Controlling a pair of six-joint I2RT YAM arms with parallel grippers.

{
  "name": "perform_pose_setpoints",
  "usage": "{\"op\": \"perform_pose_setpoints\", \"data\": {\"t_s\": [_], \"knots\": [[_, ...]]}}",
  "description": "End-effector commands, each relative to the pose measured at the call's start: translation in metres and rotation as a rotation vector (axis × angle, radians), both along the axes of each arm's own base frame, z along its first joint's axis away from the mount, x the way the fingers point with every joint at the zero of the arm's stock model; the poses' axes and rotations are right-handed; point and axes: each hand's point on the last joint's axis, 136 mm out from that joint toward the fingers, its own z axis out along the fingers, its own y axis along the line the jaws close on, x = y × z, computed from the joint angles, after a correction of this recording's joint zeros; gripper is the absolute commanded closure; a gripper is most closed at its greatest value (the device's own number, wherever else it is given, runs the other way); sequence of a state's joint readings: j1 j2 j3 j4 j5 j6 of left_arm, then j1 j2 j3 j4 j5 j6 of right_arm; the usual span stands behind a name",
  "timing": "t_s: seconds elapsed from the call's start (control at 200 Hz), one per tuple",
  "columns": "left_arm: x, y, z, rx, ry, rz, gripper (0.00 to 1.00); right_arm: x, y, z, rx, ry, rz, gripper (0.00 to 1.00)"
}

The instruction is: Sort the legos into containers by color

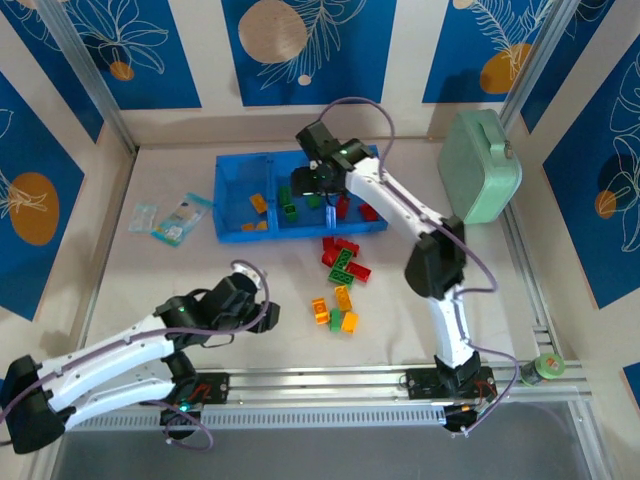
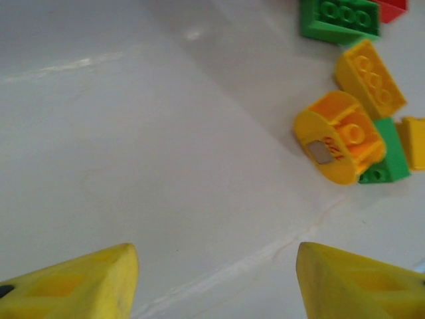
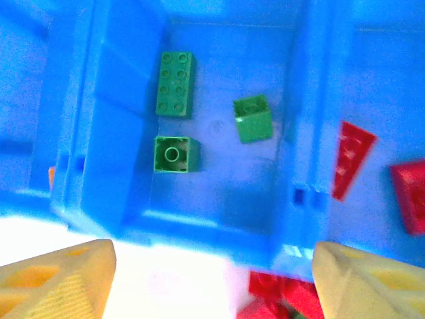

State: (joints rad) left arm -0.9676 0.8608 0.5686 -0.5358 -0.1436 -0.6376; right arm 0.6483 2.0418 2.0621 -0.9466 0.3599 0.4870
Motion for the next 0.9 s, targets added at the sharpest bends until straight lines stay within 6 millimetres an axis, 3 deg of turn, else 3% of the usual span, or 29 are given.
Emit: {"op": "perform_pose_setpoints", "data": {"t_s": [0.0,0.105,0.215,0.35,0.46,0.58,0.76,0.896], "knots": [[0.001,-0.032,0.018,-0.038,-0.039,-0.072,0.39,-0.018,-0.020,0.040,0.073,-0.108,-0.030,0.22],[-0.012,-0.061,0.011,-0.041,0.011,-0.129,0.46,-0.041,-0.049,0.032,0.088,-0.099,-0.073,0.22],[-0.028,-0.094,0.001,-0.046,0.049,-0.180,0.48,-0.063,-0.076,0.014,0.099,-0.073,-0.127,0.22],[-0.041,-0.123,-0.015,-0.038,0.110,-0.200,0.50,-0.087,-0.099,-0.011,0.111,-0.027,-0.177,0.23],[-0.044,-0.132,-0.030,-0.037,0.162,-0.181,0.50,-0.105,-0.112,-0.028,0.120,0.002,-0.208,0.23],[-0.043,-0.142,-0.033,-0.028,0.174,-0.191,0.49,-0.119,-0.124,-0.040,0.129,0.018,-0.236,0.23],[-0.050,-0.162,-0.042,-0.036,0.237,-0.232,0.49,-0.130,-0.135,-0.050,0.136,0.035,-0.264,0.23],[-0.047,-0.163,-0.050,0.005,0.241,-0.221,0.49,-0.135,-0.141,-0.052,0.148,0.033,-0.280,0.23]]}}
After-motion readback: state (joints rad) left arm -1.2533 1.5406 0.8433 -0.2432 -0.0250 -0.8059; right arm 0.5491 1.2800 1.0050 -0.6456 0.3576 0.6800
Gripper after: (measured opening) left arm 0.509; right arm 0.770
